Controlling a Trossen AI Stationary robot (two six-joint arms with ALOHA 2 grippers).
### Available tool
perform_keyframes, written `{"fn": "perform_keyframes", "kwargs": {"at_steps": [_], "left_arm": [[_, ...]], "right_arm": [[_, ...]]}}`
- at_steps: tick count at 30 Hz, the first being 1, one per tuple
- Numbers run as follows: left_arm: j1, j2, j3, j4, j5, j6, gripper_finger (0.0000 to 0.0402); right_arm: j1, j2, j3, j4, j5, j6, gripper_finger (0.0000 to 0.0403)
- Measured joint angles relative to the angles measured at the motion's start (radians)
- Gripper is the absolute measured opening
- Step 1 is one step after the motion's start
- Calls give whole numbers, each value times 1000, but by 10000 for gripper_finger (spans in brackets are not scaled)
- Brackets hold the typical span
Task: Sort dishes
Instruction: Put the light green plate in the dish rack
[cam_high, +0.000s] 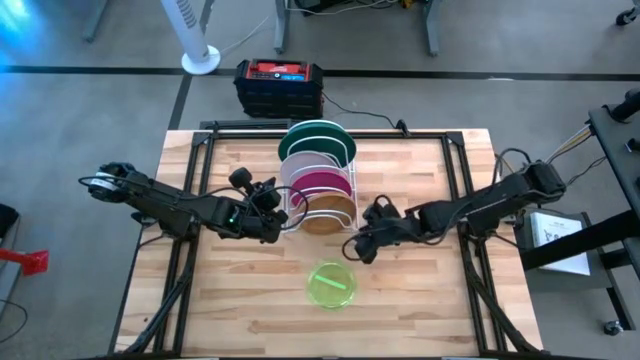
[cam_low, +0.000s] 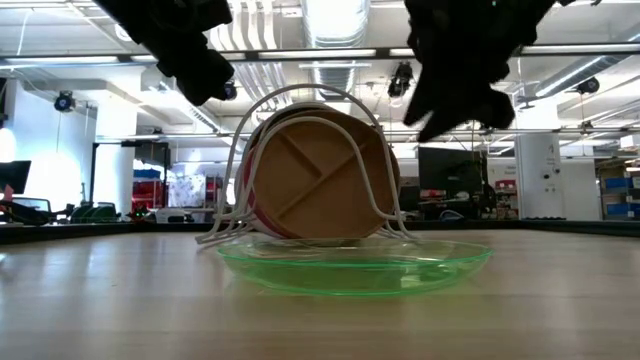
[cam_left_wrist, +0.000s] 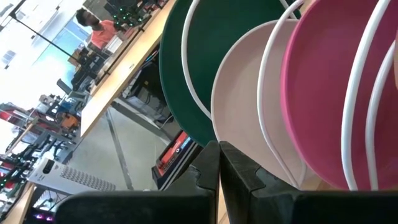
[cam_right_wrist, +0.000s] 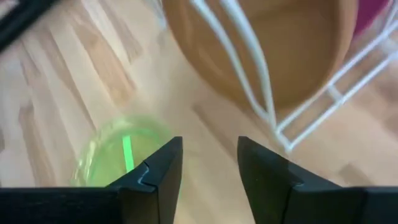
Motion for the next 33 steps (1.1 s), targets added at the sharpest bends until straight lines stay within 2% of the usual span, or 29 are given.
{"fn": "perform_keyframes", "kwargs": {"at_steps": [11,19,23,28,33], "left_arm": [[0,0,0,16,4,22,0],[-2,0,0,27,6,23,0],[-3,0,0,27,6,26,0],[-3,0,0,34,6,42,0],[-3,0,0,42,6,53,0]], "right_arm": [[22,113,-1,-35,-109,122,202],[22,252,6,48,-242,113,227],[17,273,16,76,-260,92,241],[12,288,21,77,-260,87,247],[13,319,22,82,-296,95,235]]}}
